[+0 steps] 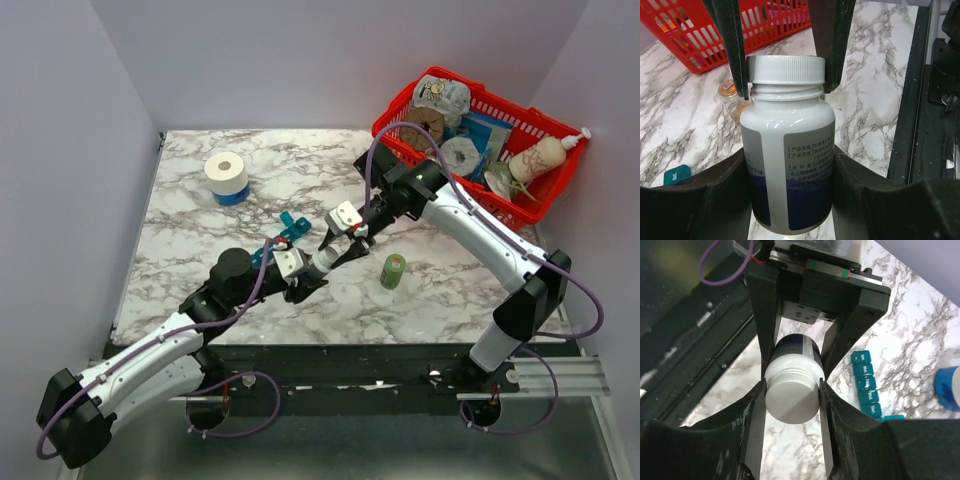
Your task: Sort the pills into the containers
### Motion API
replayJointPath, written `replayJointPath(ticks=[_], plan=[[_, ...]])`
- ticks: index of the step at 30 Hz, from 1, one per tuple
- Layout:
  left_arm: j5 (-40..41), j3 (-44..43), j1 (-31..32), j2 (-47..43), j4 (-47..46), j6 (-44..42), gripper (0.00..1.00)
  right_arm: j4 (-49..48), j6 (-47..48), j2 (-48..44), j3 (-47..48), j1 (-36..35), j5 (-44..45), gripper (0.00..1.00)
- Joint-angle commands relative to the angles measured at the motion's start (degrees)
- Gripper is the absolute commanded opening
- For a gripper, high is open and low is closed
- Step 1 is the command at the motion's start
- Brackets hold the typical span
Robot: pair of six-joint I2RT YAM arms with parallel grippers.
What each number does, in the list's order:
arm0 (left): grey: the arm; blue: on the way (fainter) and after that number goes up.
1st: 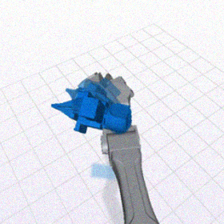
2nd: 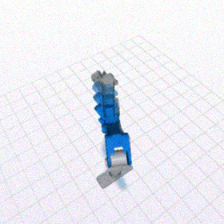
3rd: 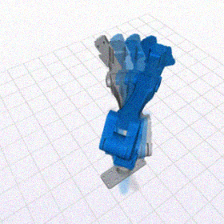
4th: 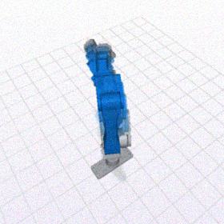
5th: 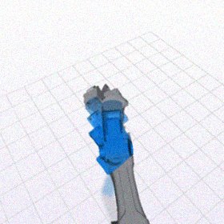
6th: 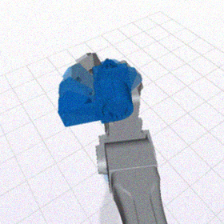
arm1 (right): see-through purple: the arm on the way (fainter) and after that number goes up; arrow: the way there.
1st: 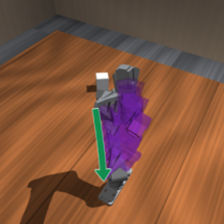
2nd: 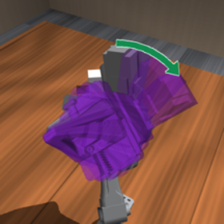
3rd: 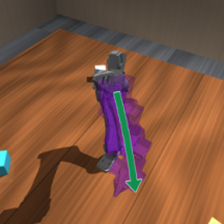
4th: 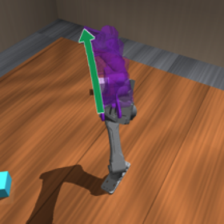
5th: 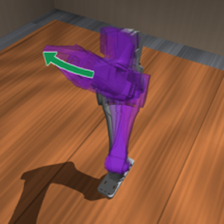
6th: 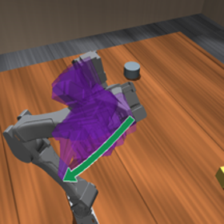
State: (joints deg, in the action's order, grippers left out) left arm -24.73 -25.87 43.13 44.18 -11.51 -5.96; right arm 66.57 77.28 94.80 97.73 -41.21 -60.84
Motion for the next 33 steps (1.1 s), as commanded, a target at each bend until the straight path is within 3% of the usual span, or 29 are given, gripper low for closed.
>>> replayJointPath(ticks=[1, 5, 14, 22, 29, 33], plan=[[-3.2, -0.7, -0.7, 0.4, 2.5, -0.6, 0.00, 8.7, 14.5, 0.3, 2.5, -0.1, 1.3, 0.18], [-3.7, -0.8, -0.9, 0.3, 3.3, -1.0, 0.00, 10.7, 12.2, 0.4, 4.3, 1.7, -1.6, 0.19], [-5.8, -0.3, -2.1, -0.8, 4.3, -1.5, 0.00, 20.8, 16.3, 4.1, 6.4, 2.6, -4.1, 0.22], [-18.8, -2.7, -3.1, 3.1, 6.1, -0.3, 0.00, 20.7, 21.2, 4.0, 5.4, -0.4, 1.2, 0.27], [-15.3, -3.1, -3.3, 2.3, 4.5, -1.1, 0.00, 20.4, 18.0, 5.8, 5.8, -0.8, 1.9, 0.33], [-13.9, -2.6, -3.3, 1.2, 2.7, -1.2, 0.00, 19.6, 16.3, 5.4, 3.5, -0.8, 1.4, 0.43]])
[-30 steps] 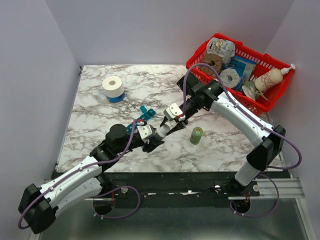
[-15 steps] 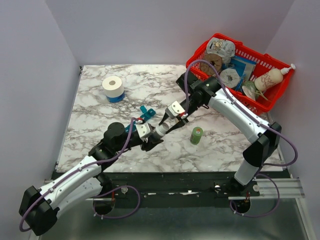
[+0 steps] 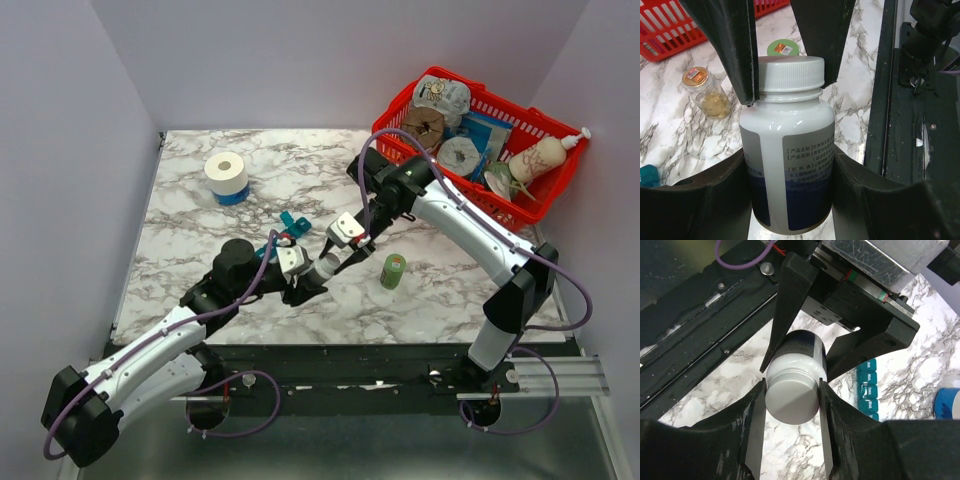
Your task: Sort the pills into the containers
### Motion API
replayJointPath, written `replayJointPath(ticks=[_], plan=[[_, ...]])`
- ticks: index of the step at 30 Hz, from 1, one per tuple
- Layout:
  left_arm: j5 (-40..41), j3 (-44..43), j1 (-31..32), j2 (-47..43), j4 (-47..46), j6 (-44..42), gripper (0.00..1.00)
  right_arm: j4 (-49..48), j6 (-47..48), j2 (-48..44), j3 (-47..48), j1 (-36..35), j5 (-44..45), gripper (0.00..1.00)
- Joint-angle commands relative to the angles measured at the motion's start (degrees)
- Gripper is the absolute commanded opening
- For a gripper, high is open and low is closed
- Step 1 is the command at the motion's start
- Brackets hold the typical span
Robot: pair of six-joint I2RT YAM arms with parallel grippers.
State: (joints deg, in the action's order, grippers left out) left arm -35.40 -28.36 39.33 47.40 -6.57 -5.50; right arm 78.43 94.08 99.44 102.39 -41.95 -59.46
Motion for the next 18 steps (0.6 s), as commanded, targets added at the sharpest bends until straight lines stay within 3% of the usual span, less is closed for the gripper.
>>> replayJointPath(ticks=[1, 12, 15, 18], plan=[[-3.2, 0.0, 0.5, -2.0, -2.5, -1.4, 0.00, 7.4, -1.5, 0.6, -1.4, -0.1, -0.7, 0.45], [-2.0, 2.4, 0.5, -3.4, -5.3, 0.4, 0.00, -0.5, -15.8, -1.5, 0.1, -0.1, -3.6, 0.78], [-1.6, 2.8, 0.5, -3.5, -4.9, 0.3, 0.00, -3.6, -21.3, -2.1, 1.1, -0.1, -4.3, 0.82], [-0.5, 2.8, 0.6, -3.5, -4.4, 0.2, 0.00, -12.1, -33.3, -3.6, 0.9, -0.1, -4.3, 0.85]])
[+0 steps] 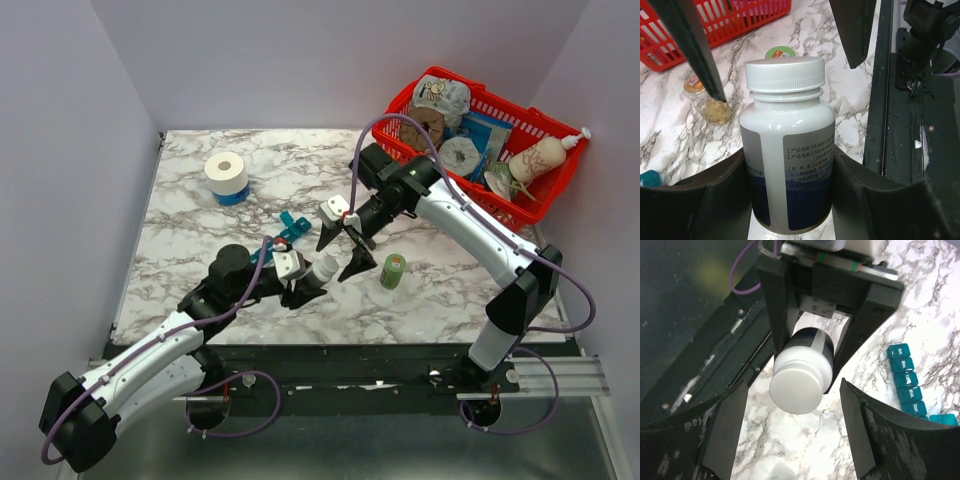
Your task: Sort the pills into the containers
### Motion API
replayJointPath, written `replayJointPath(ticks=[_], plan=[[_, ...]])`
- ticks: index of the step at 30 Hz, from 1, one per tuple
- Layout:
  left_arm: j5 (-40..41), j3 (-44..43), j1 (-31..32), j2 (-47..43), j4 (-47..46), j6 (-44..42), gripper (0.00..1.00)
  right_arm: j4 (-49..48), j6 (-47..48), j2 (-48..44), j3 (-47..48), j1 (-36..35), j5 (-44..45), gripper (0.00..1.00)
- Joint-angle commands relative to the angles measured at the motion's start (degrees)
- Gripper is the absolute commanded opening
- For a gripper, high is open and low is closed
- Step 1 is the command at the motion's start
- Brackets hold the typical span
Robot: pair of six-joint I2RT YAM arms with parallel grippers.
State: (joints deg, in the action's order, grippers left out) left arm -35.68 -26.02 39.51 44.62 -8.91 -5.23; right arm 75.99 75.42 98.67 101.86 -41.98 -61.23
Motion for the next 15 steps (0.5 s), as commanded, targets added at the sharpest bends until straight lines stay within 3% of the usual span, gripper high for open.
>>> replayJointPath(ticks=[1, 3, 4, 5, 7, 15], plan=[[0.3, 0.3, 0.3, -0.7, -1.5, 0.0, 0.00, -13.5, -24.5, -4.9, 0.4, 0.0, -0.9, 0.85], [2.7, -0.1, 0.3, -0.9, -0.9, 0.1, 0.00, -22.7, -31.8, -7.1, -4.0, 0.0, 0.8, 0.86], [3.4, -0.1, 0.3, -0.9, -0.7, 0.2, 0.00, -26.6, -41.5, -8.5, -5.9, 0.0, 4.0, 0.87], [3.9, -0.1, 0.3, -1.2, -0.7, 0.2, 0.00, -32.4, -45.5, -10.7, -7.7, -0.1, 6.1, 0.87], [5.3, 0.1, 0.4, -1.4, -0.9, 0.4, 0.00, -35.3, -55.1, -12.1, -11.3, -0.1, 12.6, 0.89], [6.8, -0.3, 0.3, 0.0, -2.5, 0.6, 0.00, -33.4, -63.8, -11.1, -14.6, -0.9, 18.3, 0.89]])
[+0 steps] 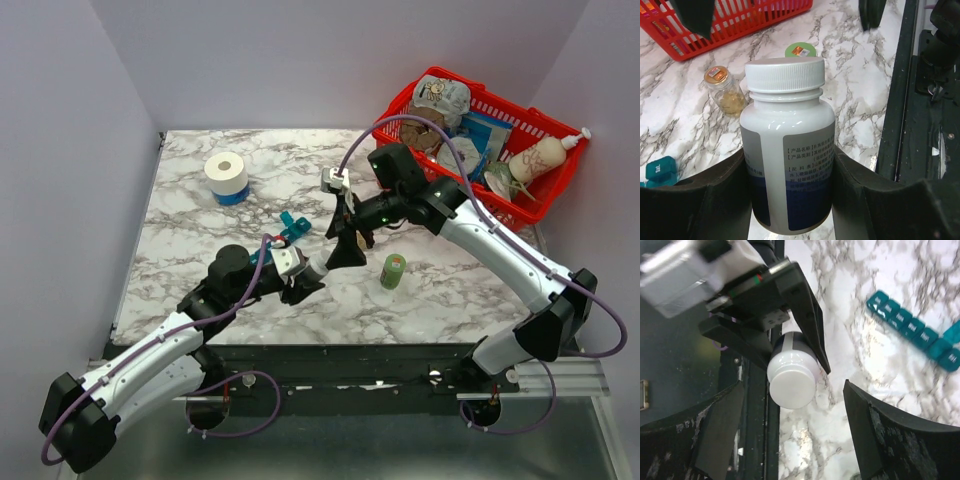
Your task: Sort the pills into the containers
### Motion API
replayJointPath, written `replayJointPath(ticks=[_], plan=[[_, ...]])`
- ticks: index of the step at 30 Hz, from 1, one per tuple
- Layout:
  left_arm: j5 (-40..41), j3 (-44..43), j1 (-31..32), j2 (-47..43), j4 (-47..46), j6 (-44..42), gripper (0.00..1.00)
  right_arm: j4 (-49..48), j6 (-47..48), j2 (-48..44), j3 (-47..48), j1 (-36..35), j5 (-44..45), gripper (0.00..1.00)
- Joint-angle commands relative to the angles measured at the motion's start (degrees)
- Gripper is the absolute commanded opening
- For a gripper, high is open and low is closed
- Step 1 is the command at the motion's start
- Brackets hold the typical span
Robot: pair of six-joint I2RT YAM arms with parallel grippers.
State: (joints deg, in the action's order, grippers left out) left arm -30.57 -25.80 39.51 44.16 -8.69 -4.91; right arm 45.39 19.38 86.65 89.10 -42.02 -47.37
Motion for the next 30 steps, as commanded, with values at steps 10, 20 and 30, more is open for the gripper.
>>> replayJointPath(ticks=[10, 20, 30], plan=[[3.5, -1.0, 0.3, 0.8, -1.9, 0.3, 0.00, -1.4, -7.9, 4.1, 0.9, -3.2, 6.1, 0.79], [2.4, -1.0, 0.3, 0.6, 0.1, -1.2, 0.00, 3.3, -1.5, 5.8, 5.6, -3.6, 1.1, 0.26], [-4.2, -1.1, 0.2, -1.7, 4.0, -3.4, 0.00, 7.3, 40.7, 0.4, 3.0, -3.4, -8.1, 0.00]])
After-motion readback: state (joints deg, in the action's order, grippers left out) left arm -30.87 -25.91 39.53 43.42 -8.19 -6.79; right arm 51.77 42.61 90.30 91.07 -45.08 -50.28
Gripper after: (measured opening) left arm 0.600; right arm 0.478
